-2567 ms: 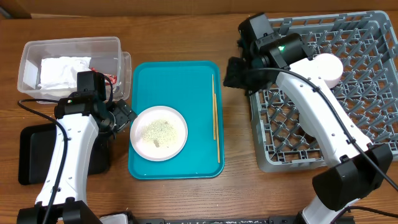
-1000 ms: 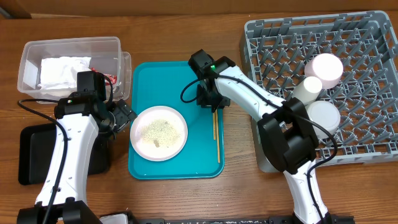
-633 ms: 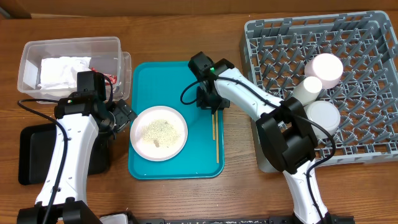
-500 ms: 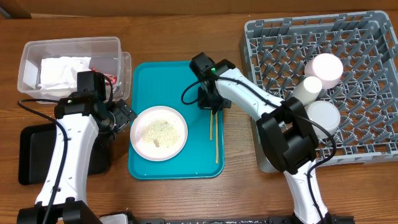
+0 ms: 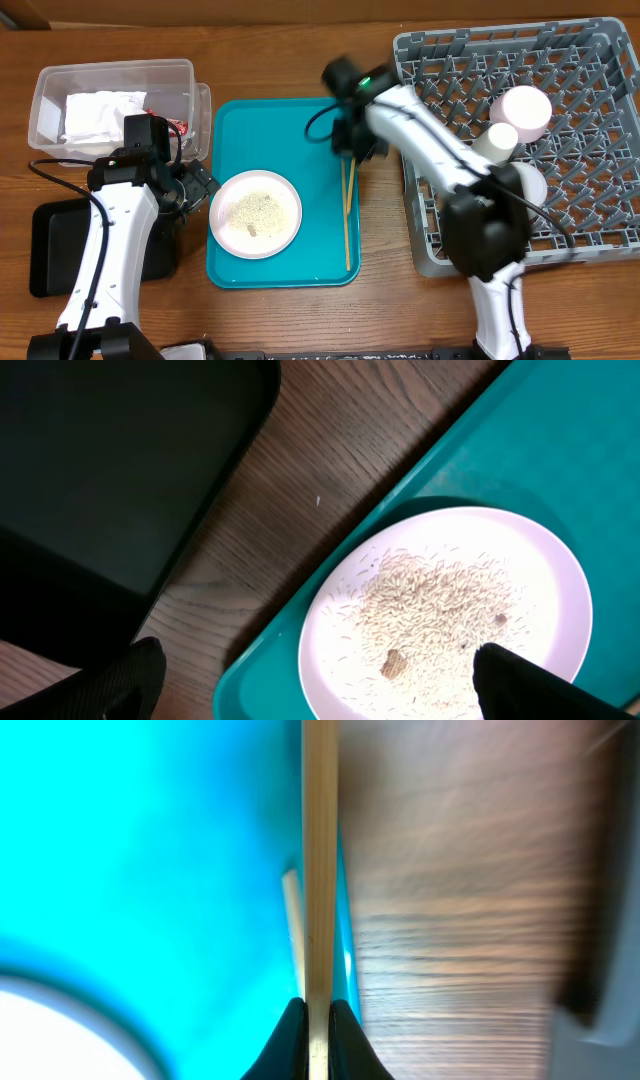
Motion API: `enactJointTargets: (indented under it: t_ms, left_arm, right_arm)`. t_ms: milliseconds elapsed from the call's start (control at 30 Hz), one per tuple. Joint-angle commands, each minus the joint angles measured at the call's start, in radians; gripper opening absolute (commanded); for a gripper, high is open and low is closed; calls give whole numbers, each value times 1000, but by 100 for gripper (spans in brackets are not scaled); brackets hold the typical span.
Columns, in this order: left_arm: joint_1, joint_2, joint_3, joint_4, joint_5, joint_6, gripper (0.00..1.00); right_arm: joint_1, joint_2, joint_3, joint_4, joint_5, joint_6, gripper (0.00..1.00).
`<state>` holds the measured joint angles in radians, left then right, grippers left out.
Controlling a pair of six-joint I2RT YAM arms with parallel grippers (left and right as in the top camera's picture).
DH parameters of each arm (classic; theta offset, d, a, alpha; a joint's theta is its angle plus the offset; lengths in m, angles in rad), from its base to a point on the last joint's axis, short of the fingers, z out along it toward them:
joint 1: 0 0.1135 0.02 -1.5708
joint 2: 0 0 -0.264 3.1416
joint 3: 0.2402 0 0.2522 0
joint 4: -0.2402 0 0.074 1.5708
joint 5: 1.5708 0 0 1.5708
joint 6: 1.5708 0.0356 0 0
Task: Sort waste into correct bins and load items into the dishwasher
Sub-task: 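Carry the chopsticks right and lower them into the rack's left side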
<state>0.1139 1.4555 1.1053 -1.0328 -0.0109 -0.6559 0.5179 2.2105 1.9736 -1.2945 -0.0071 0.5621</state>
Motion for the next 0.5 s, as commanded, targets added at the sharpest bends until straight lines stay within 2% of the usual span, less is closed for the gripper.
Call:
enactJointTargets:
  t_ms: [0, 300, 467]
  left_arm:
    - [4, -3, 0, -2, 1, -14, 100]
    - [4, -3, 0, -2, 1, -14, 100]
    - [4, -3, 0, -2, 1, -14, 100]
  right_arm:
    - [-69, -161, 111, -21, 7, -160, 4]
    - [-262, -204, 100, -92, 70, -443, 4]
    - [-320, -204, 56, -73, 68, -504, 7]
